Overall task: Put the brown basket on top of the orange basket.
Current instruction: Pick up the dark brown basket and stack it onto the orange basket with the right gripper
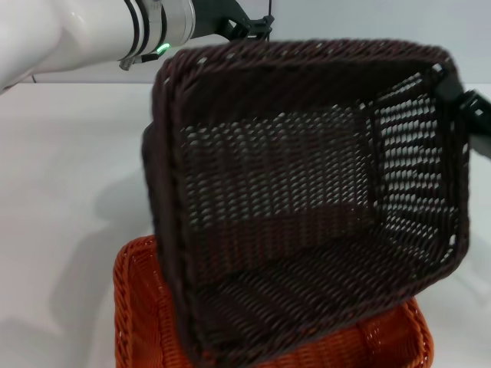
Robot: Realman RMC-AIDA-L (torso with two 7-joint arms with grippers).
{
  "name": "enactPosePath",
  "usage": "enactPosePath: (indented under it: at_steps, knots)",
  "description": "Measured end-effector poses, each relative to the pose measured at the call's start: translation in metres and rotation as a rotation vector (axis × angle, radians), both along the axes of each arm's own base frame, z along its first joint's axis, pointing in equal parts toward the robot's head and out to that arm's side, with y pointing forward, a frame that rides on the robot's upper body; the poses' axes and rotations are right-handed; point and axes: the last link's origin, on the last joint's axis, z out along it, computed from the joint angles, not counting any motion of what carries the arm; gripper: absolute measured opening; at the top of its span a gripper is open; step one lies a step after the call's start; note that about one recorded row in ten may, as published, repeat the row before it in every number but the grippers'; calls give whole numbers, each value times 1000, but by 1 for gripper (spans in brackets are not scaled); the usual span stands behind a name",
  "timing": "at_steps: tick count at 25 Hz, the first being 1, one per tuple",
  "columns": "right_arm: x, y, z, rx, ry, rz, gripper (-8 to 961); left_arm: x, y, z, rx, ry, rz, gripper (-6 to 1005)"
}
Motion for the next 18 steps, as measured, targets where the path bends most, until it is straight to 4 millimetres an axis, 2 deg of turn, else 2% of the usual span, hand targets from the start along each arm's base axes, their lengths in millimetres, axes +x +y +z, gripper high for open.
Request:
enactPosePath:
  at_steps: [8,18]
  knots:
    - [-4,-15,-24,-49,25,10,192,-5,0,-2,-5,20,1,811]
    - [3,-35,-32,-67,50,-7,193,-7,0,-4,-11,27,6,811]
